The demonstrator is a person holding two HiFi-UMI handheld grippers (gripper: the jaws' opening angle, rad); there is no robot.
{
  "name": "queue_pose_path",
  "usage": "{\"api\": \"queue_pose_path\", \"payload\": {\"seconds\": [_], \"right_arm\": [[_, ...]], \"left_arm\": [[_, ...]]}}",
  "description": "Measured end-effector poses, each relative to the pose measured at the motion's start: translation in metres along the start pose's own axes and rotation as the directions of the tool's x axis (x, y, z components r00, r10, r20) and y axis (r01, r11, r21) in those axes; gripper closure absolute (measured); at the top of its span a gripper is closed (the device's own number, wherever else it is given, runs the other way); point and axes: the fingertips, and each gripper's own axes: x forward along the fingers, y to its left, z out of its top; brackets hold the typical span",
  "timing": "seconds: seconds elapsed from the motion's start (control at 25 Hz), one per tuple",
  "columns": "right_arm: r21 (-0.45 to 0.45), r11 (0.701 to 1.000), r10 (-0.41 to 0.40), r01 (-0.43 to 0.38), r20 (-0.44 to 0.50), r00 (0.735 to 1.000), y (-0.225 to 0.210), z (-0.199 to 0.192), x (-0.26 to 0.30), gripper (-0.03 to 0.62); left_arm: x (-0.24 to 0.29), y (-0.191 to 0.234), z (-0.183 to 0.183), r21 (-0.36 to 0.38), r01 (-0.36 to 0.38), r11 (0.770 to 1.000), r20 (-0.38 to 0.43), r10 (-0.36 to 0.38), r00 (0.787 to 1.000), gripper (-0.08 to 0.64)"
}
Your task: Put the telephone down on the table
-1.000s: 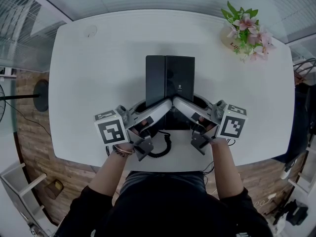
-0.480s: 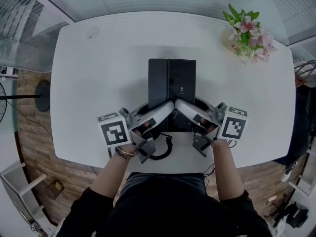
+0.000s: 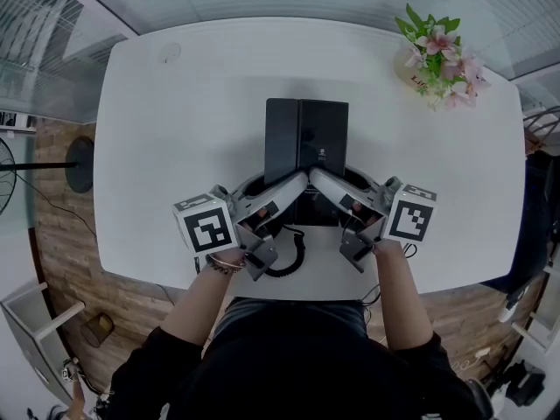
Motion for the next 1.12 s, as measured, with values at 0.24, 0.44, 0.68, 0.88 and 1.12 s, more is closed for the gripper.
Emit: {"api": "queue_pose_path", "payload": {"seconds": [0.24,0.44,0.68,0.88,1.12], "right_arm": [[-0.028,0.999,-0.040,0.040,-0.011,0.999,-0.001,0.000,-0.002,0.380],[-0.064,0.994,-0.094,0.092,-0.034,0.995,-0.005,-0.002,-0.005,0.374],[-0.107,0.983,-0.156,0.148,-0.072,0.985,-0.010,-0.006,-0.010,0.362],[-0.153,0.973,-0.186,0.174,-0.071,0.980,-0.011,-0.006,-0.011,0.359],[-0.157,0.968,-0.212,0.196,-0.096,0.973,-0.016,-0.013,-0.015,0.362]], "left_arm": [[-0.001,0.001,0.000,0.014,-0.030,0.999,0.000,0.030,1.000,0.333],[-0.001,0.006,-0.004,0.048,-0.084,0.995,-0.033,0.085,0.996,0.321],[-0.001,0.010,-0.011,0.059,-0.112,0.992,-0.100,0.118,0.988,0.322],[-0.002,0.011,-0.012,0.118,-0.135,0.984,-0.131,0.151,0.980,0.321],[-0.002,0.014,-0.018,0.175,-0.178,0.968,-0.169,0.207,0.964,0.322]]}}
